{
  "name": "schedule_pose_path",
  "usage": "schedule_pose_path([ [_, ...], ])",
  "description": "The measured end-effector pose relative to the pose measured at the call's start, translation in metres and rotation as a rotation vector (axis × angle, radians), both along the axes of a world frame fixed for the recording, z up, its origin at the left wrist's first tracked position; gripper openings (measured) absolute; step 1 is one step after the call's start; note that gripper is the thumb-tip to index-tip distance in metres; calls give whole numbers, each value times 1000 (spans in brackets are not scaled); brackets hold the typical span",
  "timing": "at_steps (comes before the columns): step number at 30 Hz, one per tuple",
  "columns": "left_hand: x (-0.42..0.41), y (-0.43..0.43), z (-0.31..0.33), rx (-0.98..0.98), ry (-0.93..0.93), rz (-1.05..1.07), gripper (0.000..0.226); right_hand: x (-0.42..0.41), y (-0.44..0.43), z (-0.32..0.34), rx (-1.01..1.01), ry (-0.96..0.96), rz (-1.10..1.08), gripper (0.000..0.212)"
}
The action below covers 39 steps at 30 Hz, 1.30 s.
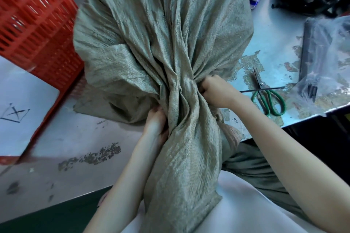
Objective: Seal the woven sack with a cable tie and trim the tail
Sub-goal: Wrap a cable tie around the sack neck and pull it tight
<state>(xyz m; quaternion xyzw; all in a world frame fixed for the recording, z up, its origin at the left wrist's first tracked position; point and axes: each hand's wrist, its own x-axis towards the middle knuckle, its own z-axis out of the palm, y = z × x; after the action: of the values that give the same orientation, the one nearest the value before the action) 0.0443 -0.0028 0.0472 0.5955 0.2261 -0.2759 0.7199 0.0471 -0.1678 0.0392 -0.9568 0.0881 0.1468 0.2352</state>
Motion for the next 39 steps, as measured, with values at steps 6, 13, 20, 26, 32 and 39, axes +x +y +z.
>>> schedule_pose_path([
  [6, 0, 3, 0, 4, -44, -62, 32, 0, 3, 1, 161, -12, -11, 40],
  [13, 6, 19, -23, 179, -258, 80, 21, -6, -1, 5, 171, -32, 19, 37],
  [20, 11, 55, -39, 109, -496, 506, 24, -25, -41, 4, 130, -117, -68, 14],
  [26, 18, 60, -27, 5, -645, 525, 19, -40, -54, 4, 380, -229, -232, 13],
  [32, 21, 60, -12, -75, -821, 330, 11, -40, -43, 11, 1043, -480, -391, 10],
  [39, 29, 36, 11, 33, -1050, 128, 7, -23, -23, 27, 1219, -660, -338, 6],
])
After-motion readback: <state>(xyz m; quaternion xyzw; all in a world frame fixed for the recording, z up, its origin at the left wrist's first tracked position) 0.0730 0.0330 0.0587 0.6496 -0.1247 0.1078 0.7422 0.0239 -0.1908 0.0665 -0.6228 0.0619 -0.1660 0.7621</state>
